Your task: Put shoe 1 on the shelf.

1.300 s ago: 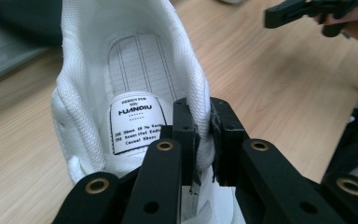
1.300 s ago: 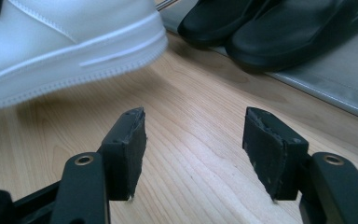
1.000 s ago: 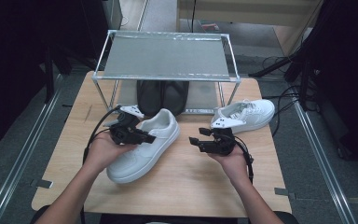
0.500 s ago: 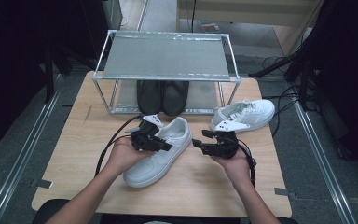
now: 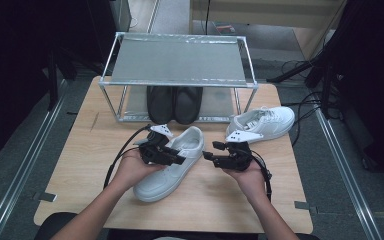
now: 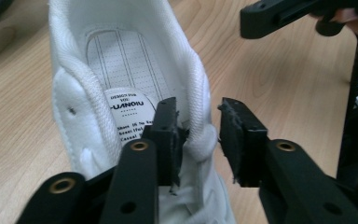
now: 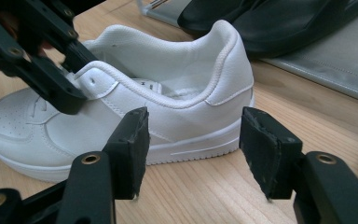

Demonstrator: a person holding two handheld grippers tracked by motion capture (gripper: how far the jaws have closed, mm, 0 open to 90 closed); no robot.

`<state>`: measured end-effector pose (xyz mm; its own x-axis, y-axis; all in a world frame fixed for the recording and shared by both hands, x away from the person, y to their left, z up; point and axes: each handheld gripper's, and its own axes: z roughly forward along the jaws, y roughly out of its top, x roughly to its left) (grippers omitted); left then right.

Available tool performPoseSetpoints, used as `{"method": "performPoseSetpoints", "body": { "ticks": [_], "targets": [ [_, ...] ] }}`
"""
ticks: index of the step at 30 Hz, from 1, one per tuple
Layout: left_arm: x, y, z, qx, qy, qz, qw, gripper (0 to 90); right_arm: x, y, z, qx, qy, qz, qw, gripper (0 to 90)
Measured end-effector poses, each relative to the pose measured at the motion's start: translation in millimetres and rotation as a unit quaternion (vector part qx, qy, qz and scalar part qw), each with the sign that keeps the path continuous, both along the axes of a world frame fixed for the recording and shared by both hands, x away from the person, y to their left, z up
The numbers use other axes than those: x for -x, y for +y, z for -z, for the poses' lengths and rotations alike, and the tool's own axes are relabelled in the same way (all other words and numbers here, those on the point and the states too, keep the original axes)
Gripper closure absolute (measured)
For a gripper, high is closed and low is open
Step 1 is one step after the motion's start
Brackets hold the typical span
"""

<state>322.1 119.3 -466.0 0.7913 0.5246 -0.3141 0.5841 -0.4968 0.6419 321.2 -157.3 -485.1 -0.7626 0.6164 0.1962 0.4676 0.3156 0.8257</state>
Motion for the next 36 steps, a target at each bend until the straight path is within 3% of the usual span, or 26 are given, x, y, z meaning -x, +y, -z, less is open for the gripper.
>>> {"method": "performPoseSetpoints", "body": {
  "ticks": [2, 5, 12, 15, 19, 22, 27, 29, 36],
  "targets": [
    [4.5, 4.4, -6.3, 0.011, -0.007, -0.004, 0.9999, 64.9, -0.2, 1.0, -0.3, 0.000, 0.000, -0.002, 1.0000, 45.6],
    [13.3, 10.4, -14.6, 0.010, -0.016, -0.006, 0.9998, 64.5, -0.7, 2.1, -1.2, -0.003, -0.002, -0.006, 1.0000, 48.5],
    [32.3, 18.8, -17.9, 0.008, -0.008, -0.010, 0.9999, 72.5, -5.6, 8.8, -4.7, -0.010, -0.003, -0.018, 0.9998, 57.7],
    [39.4, 21.0, -15.7, 0.008, -0.008, -0.013, 0.9999, 78.8, -8.2, 12.8, -6.8, -0.012, -0.004, -0.024, 0.9996, 65.0],
    [44.2, 26.0, -8.0, 0.016, 0.003, -0.023, 0.9996, 84.6, -14.0, 21.1, -8.1, -0.022, 0.003, -0.031, 0.9993, 66.9],
    [46.6, 24.8, -2.1, 0.003, 0.006, -0.022, 0.9997, 88.9, -18.3, 28.9, -8.7, -0.019, 0.002, -0.033, 0.9993, 75.6],
    [45.9, 22.4, 10.0, -0.008, 0.016, -0.028, 0.9994, 88.9, -25.7, 40.9, -5.2, -0.004, 0.000, -0.032, 0.9995, 77.5],
    [45.0, 24.1, 12.3, 0.001, 0.022, -0.030, 0.9993, 89.7, -27.9, 45.3, -2.2, 0.003, 0.004, -0.038, 0.9993, 80.7],
    [44.3, 24.7, 15.2, 0.000, 0.016, -0.031, 0.9994, 90.0, -27.3, 54.7, 1.1, 0.024, 0.010, -0.048, 0.9985, 87.9]
  ]
}}
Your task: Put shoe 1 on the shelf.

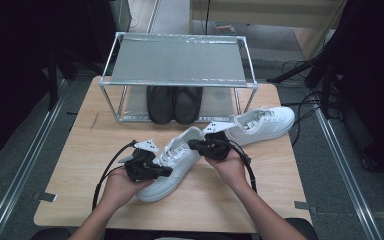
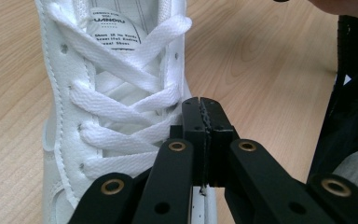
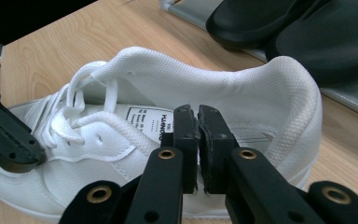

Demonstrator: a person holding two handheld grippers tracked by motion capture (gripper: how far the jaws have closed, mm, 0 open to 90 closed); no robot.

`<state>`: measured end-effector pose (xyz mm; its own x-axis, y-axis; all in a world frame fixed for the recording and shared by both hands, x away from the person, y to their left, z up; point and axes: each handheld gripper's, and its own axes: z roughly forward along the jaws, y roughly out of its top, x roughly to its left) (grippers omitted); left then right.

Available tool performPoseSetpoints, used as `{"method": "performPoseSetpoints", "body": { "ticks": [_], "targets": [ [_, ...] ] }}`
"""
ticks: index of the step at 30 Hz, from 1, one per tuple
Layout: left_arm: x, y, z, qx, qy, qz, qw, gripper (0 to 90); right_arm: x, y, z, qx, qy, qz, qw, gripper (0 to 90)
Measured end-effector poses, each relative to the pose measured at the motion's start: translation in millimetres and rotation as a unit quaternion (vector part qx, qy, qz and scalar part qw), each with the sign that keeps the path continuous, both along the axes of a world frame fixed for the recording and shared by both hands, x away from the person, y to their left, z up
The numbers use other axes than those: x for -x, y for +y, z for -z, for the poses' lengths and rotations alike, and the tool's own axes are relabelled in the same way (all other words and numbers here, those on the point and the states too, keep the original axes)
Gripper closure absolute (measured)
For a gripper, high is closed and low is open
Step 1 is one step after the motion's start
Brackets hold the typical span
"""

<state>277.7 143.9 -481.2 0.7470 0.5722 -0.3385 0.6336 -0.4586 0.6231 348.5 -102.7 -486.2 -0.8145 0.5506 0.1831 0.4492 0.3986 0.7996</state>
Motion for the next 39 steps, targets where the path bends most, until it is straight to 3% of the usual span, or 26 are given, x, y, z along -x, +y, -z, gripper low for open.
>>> {"method": "performPoseSetpoints", "body": {
  "ticks": [4, 21, 30, 39],
  "targets": [
    [-0.2, -0.4, -0.2, -0.005, -0.005, 0.002, 1.0000, 90.0, 0.2, -2.2, 0.7, -0.006, 0.009, -0.001, 0.9999, 88.7],
    [-9.3, 5.2, 1.2, -0.005, -0.005, 0.007, 0.9999, 90.0, 9.1, -9.2, 0.2, 0.000, 0.010, -0.010, 0.9999, 90.0],
    [-20.2, 11.4, 1.2, -0.004, -0.006, -0.001, 1.0000, 89.9, 23.2, -3.9, 3.8, 0.024, 0.019, -0.027, 0.9992, 90.0],
    [-27.0, 11.2, -0.4, -0.012, -0.005, 0.004, 0.9999, 89.9, 36.5, -6.7, -2.0, 0.037, 0.007, -0.037, 0.9986, 90.0]
  ]
}}
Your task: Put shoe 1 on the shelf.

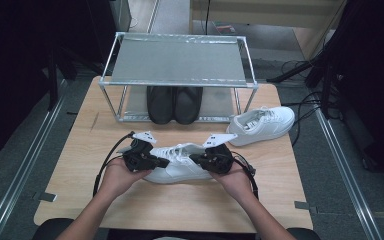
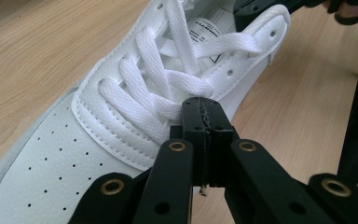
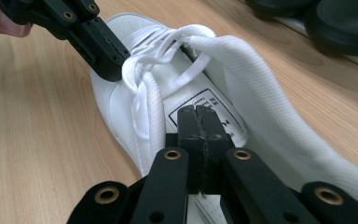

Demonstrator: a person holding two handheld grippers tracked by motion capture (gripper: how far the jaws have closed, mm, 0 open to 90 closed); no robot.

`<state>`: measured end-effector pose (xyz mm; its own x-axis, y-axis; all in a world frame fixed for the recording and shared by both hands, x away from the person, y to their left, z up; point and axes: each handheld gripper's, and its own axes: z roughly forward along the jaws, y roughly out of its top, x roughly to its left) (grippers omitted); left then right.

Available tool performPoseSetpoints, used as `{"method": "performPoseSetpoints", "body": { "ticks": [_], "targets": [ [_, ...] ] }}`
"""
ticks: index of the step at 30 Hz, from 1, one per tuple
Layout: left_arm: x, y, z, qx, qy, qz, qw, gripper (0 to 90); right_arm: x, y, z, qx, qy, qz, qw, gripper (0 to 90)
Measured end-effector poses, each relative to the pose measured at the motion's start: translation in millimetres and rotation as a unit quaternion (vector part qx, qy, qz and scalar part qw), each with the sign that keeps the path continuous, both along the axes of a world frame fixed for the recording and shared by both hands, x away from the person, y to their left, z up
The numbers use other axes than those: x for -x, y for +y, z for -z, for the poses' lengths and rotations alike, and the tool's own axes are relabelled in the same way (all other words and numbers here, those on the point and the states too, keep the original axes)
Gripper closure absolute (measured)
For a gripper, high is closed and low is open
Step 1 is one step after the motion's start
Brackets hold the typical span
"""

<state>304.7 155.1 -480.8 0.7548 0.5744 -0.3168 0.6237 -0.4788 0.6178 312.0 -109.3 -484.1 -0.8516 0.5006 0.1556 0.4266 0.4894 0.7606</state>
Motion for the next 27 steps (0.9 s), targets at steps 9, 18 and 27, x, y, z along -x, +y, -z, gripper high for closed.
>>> {"method": "performPoseSetpoints", "body": {
  "ticks": [9, 18, 27],
  "targets": [
    [-6.2, -1.1, -1.1, -0.006, -0.005, 0.001, 1.0000, 89.9, 8.9, -8.1, -4.5, 0.004, 0.004, -0.015, 0.9999, 90.0],
    [-12.8, -0.2, -0.4, -0.002, -0.003, -0.003, 1.0000, 89.9, 19.9, -11.2, -10.7, 0.013, -0.006, -0.031, 0.9994, 90.0],
    [-20.8, 1.2, -0.3, -0.002, -0.007, -0.009, 0.9999, 89.8, 29.8, -6.9, -10.8, 0.010, -0.011, -0.058, 0.9982, 90.0]
  ]
}}
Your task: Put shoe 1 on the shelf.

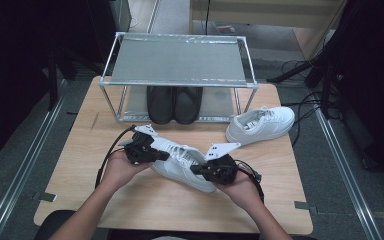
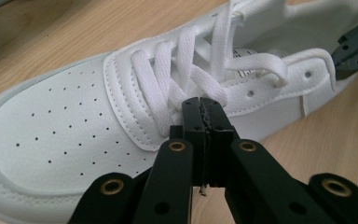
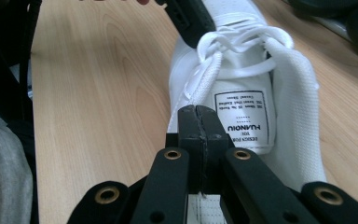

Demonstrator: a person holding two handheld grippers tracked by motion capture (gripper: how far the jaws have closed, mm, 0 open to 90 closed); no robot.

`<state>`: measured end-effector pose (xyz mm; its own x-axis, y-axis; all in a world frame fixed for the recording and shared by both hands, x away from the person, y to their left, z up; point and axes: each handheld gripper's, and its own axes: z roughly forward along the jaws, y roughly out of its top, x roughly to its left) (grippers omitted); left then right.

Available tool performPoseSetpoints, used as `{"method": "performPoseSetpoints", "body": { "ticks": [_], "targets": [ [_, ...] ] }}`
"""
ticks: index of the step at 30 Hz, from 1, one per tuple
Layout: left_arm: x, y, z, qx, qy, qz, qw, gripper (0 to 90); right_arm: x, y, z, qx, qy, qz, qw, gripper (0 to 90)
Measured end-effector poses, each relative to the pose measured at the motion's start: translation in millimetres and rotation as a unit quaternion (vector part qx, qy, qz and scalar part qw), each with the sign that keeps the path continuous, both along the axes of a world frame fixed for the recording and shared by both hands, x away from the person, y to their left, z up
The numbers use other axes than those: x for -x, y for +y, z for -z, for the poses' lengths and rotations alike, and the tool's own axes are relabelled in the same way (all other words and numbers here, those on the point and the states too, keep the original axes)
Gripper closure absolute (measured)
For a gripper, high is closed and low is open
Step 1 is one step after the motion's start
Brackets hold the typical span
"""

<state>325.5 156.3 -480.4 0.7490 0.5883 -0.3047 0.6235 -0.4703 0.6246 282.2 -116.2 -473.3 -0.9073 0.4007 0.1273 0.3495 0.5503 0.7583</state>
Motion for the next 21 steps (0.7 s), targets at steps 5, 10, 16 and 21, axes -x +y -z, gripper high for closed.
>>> {"method": "performPoseSetpoints", "body": {
  "ticks": [5, 10, 16, 21],
  "targets": [
    [-1.5, -0.3, -0.4, 0.008, -0.003, -0.007, 0.9999, 89.9, 3.4, 4.3, 0.0, -0.003, 0.005, 0.001, 1.0000, 90.0],
    [2.4, -0.3, -6.5, 0.023, -0.016, -0.009, 0.9996, 89.9, 0.5, 1.0, -2.1, 0.000, 0.001, 0.018, 0.9998, 90.0],
    [14.5, 4.6, -11.6, 0.015, -0.029, -0.012, 0.9994, 89.9, -15.7, -21.4, -12.1, -0.030, -0.004, 0.065, 0.9974, 90.0],
    [21.4, 9.5, -8.2, 0.005, -0.026, -0.018, 0.9995, 89.9, -32.2, -37.9, -11.8, -0.035, -0.003, 0.091, 0.9952, 90.0]
  ]
}}
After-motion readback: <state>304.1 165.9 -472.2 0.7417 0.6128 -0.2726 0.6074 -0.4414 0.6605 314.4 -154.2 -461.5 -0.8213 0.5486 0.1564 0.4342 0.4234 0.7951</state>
